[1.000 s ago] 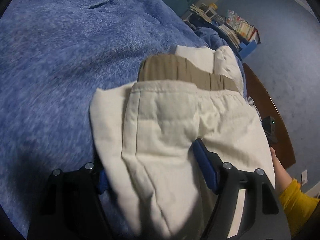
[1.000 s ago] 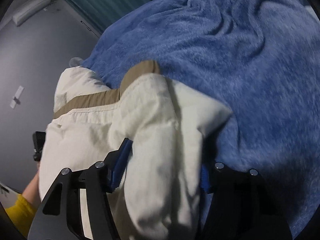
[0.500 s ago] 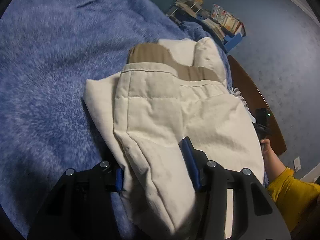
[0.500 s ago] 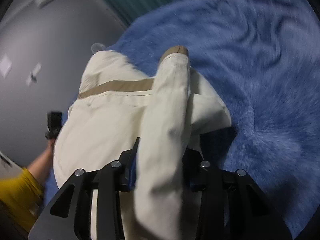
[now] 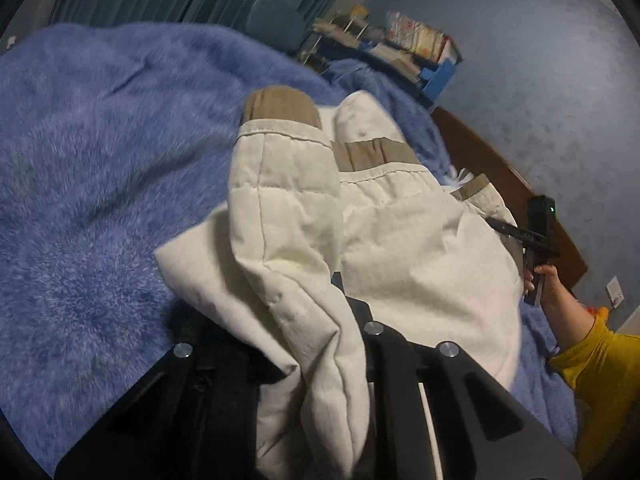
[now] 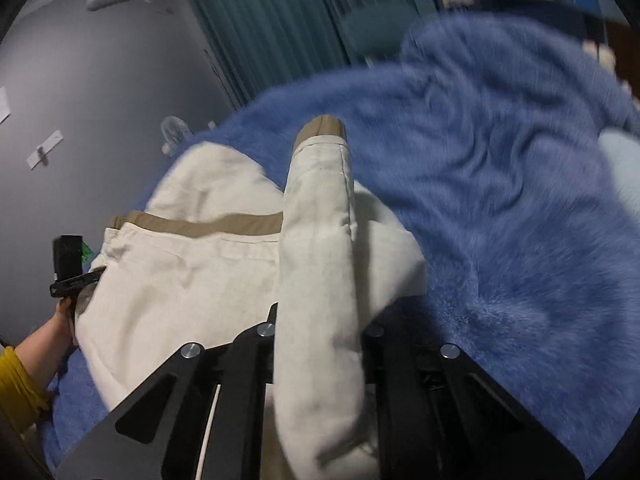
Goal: Fold large clothes
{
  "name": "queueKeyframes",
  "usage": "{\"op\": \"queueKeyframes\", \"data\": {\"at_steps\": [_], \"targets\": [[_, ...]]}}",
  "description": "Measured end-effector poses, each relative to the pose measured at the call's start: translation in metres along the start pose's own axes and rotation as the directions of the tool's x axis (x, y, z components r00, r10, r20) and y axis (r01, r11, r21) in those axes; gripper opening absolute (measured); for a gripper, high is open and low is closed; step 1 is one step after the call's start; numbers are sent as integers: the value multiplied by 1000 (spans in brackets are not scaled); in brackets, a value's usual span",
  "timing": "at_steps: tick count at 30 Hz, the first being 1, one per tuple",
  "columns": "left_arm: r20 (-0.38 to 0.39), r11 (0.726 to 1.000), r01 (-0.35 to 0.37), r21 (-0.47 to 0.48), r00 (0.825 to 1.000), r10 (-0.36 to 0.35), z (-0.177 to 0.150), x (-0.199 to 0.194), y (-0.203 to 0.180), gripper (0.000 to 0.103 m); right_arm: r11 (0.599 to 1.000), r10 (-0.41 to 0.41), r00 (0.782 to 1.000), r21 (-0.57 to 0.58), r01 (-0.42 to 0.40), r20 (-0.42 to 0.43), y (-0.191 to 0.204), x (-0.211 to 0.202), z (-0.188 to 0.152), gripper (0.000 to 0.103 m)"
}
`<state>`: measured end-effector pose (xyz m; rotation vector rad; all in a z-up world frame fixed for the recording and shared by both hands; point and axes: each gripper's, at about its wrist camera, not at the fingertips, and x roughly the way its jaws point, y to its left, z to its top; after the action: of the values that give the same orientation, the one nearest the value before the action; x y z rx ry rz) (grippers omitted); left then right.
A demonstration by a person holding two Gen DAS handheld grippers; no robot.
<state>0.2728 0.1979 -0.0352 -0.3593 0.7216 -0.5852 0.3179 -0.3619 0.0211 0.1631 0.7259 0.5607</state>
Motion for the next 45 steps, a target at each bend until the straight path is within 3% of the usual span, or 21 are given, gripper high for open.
{"op": "queueKeyframes", "data": {"at_steps": [13, 20, 22, 24, 29, 31, 38, 41, 42, 43, 44, 45], "targets": [[142, 998, 53, 25, 988, -56, -23, -130, -100, 8, 996, 63, 983, 51, -73, 174, 76, -150, -25, 11], [117, 999, 27, 32, 993, -31, -64, -201, -143, 9, 991, 81, 988, 98, -94, 130, 106, -204, -58, 10], [94, 1000, 19, 7, 995, -20, -79, -208, -146, 9, 982, 92, 990, 158, -108, 108, 101, -206, -76, 10], [63, 997, 10, -77, 998, -5, -102, -205, -134, 9, 963, 95, 993, 247, -110, 72, 89, -195, -98, 11], [-68, 978, -121, -169, 991, 111, -137, -162, -103, 9, 902, 63, 997, 430, -39, -44, 48, -135, -146, 11], [-65, 970, -124, -209, 992, 113, -142, -157, -90, 10, 868, 71, 997, 496, -41, -40, 27, -120, -157, 11], [-91, 966, -146, -214, 987, 129, -147, -141, -70, 15, 856, 90, 993, 516, -38, -76, 10, -99, -169, 14], [-86, 960, -147, -240, 988, 130, -149, -143, -67, 25, 869, 82, 993, 495, -30, -83, 13, -99, -167, 19], [-92, 953, -156, -259, 986, 136, -151, -145, -67, 32, 871, 78, 993, 490, -26, -87, 15, -100, -167, 20], [-94, 951, -158, -267, 986, 138, -153, -149, -69, 48, 871, 74, 993, 491, -20, -91, 15, -101, -166, 28], [-92, 947, -169, -272, 984, 149, -154, -153, -70, 61, 870, 64, 993, 492, -8, -99, 16, -105, -167, 36], [-72, 944, -190, -269, 982, 177, -153, -159, -73, 76, 870, 53, 993, 493, 7, -108, 18, -109, -167, 70]]}}
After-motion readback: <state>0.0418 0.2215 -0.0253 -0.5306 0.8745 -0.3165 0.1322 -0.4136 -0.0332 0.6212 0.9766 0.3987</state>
